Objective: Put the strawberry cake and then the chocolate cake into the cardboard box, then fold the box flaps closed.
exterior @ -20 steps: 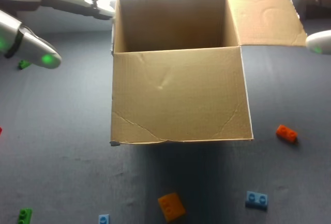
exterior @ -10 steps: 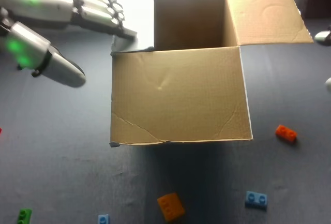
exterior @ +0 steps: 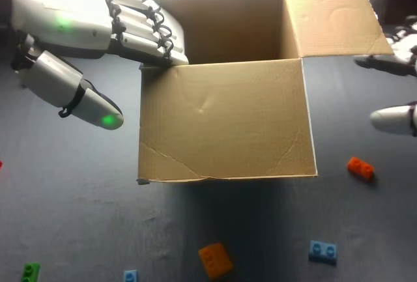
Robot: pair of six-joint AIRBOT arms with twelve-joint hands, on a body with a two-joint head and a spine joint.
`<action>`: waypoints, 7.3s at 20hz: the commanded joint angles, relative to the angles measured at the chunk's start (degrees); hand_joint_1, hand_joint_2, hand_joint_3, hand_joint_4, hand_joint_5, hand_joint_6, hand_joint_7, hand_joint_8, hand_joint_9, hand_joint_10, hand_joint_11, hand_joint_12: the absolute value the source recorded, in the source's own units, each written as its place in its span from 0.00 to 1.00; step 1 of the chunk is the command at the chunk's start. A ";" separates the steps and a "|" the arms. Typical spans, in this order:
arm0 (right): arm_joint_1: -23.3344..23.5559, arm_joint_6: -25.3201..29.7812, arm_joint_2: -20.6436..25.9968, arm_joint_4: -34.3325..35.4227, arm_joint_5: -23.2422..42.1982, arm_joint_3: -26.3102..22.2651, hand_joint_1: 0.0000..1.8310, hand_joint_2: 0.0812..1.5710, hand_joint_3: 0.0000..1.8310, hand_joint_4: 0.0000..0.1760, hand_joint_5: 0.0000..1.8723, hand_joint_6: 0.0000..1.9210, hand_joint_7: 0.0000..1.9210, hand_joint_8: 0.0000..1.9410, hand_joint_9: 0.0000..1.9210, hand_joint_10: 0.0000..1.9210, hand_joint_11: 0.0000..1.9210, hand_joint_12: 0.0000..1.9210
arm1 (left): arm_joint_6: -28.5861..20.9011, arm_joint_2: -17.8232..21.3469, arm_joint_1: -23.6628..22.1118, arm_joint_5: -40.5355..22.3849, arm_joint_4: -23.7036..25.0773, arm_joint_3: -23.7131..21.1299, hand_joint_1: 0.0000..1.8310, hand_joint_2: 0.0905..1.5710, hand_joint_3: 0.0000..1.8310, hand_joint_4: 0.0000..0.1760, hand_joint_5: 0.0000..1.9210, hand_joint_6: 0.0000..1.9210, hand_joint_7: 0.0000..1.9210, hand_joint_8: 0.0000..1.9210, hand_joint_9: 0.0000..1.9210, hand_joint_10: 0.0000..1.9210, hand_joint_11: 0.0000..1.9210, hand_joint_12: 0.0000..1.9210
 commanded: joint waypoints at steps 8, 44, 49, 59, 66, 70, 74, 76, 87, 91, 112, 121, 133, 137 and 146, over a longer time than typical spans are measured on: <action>12.43 -0.04 1.44 0.17 1.97 -1.91 0.00 0.75 0.00 0.00 0.07 0.00 0.11 0.00 0.10 0.00 0.00 0.27 | -0.13 0.47 -0.73 0.48 -2.40 0.70 0.00 0.73 0.00 0.12 0.05 0.00 0.08 0.00 0.08 0.00 0.00 0.34; 22.91 1.79 -5.99 -9.62 -10.06 -1.68 0.00 0.75 0.00 0.00 0.08 0.00 0.11 0.00 0.12 0.01 0.00 0.28 | 4.32 4.60 7.34 -10.43 -0.77 4.63 0.00 0.72 0.00 0.08 0.07 0.00 0.09 0.00 0.08 0.00 0.00 0.35; 24.78 4.02 -4.92 -9.60 -11.49 -1.64 0.00 0.75 0.00 0.00 0.08 0.00 0.11 0.00 0.12 0.00 0.00 0.27 | 4.36 5.87 8.88 -10.70 -2.53 1.15 0.00 0.72 0.00 0.07 0.07 0.00 0.10 0.00 0.10 0.00 0.00 0.37; 12.45 1.28 5.11 12.25 -2.55 -3.46 0.00 0.74 0.00 0.00 0.07 0.00 0.11 0.00 0.11 0.00 0.00 0.31 | 4.36 8.11 13.04 -9.57 -6.62 -8.00 0.00 0.72 0.00 0.07 0.07 0.00 0.09 0.00 0.09 0.00 0.00 0.37; 0.04 -0.16 8.12 19.12 11.65 -6.43 0.00 0.75 0.00 0.00 0.07 0.00 0.10 0.00 0.11 0.00 0.00 0.28 | 3.37 9.02 11.95 -8.43 -9.90 -12.22 0.00 0.72 0.00 0.05 0.08 0.00 0.09 0.00 0.09 0.00 0.00 0.37; -1.03 -0.15 8.38 19.55 11.68 -6.43 0.00 0.74 0.00 0.00 0.07 0.00 0.11 0.00 0.11 0.00 0.00 0.29 | 1.28 9.05 8.12 -8.76 -10.40 -11.25 0.00 0.72 0.00 0.07 0.07 0.00 0.09 0.00 0.09 0.00 0.00 0.37; -0.94 -0.07 8.34 19.94 11.77 -6.65 0.00 0.75 0.00 0.00 0.07 0.00 0.10 0.00 0.11 0.00 0.00 0.28 | -1.50 8.88 0.23 -9.06 -10.34 -9.61 0.00 0.72 0.00 0.06 0.07 0.00 0.09 0.00 0.09 0.00 0.00 0.38; -0.94 -0.07 8.35 20.06 11.90 -6.65 0.00 0.75 0.00 0.00 0.07 0.00 0.10 0.00 0.11 0.00 0.00 0.28 | -1.61 8.54 -1.13 -8.99 -10.34 -9.02 0.00 0.72 0.00 0.06 0.07 0.00 0.09 0.00 0.09 0.00 0.00 0.38; -0.94 0.43 8.33 20.10 11.67 -6.68 0.00 0.75 0.00 0.00 0.07 0.00 0.10 0.00 0.11 0.00 0.00 0.30 | -1.60 0.70 -5.08 2.23 -12.02 -1.07 0.00 0.72 0.00 0.04 0.08 0.00 0.10 0.00 0.09 0.00 0.00 0.37; -0.93 0.58 8.34 20.10 11.53 -6.89 0.00 0.75 0.00 0.00 0.07 0.00 0.10 0.00 0.10 0.00 0.00 0.28 | -0.75 -1.42 -3.52 5.48 -11.25 -0.11 0.00 0.72 0.00 0.06 0.08 0.00 0.10 0.00 0.09 0.00 0.00 0.37; 0.00 0.73 8.78 20.08 9.95 -7.30 0.00 0.75 0.00 0.00 0.07 0.00 0.10 0.00 0.11 0.00 0.00 0.30 | -2.05 -1.58 -2.44 2.30 -8.85 4.50 0.00 0.72 0.00 0.05 0.07 0.00 0.09 0.00 0.09 0.00 0.00 0.34; -1.64 -0.17 11.29 17.49 9.32 -8.03 0.00 0.74 0.00 0.00 0.06 0.00 0.10 0.00 0.11 0.00 0.00 0.27 | -6.95 3.56 -12.99 -4.23 5.40 6.44 0.00 0.72 0.00 0.08 0.07 0.00 0.10 0.00 0.09 0.00 0.00 0.35; -1.59 -4.18 12.24 12.24 7.12 -9.41 0.00 0.78 0.00 0.00 0.61 0.06 0.65 0.03 0.50 0.38 0.21 0.86 | -11.15 16.75 -11.04 -8.97 11.38 -4.14 0.03 0.82 0.00 0.00 0.46 0.25 0.48 0.40 0.34 0.67 0.14 0.97; -1.57 -4.57 12.24 12.14 7.25 -9.43 0.00 0.80 0.00 0.00 0.59 0.63 0.67 0.59 0.58 0.87 0.44 1.00 | -10.76 16.76 -14.32 -10.16 13.08 -3.43 0.08 0.91 0.01 0.00 0.47 0.68 0.53 0.69 0.47 0.89 0.31 1.00; -1.43 -3.81 12.18 4.38 7.65 -10.03 0.00 0.87 0.00 0.00 0.58 0.92 0.63 0.94 0.66 1.00 0.64 1.00 | -10.26 16.92 -15.23 -10.87 13.93 -4.17 0.11 0.93 0.00 0.00 0.49 0.85 0.56 0.84 0.54 0.97 0.45 1.00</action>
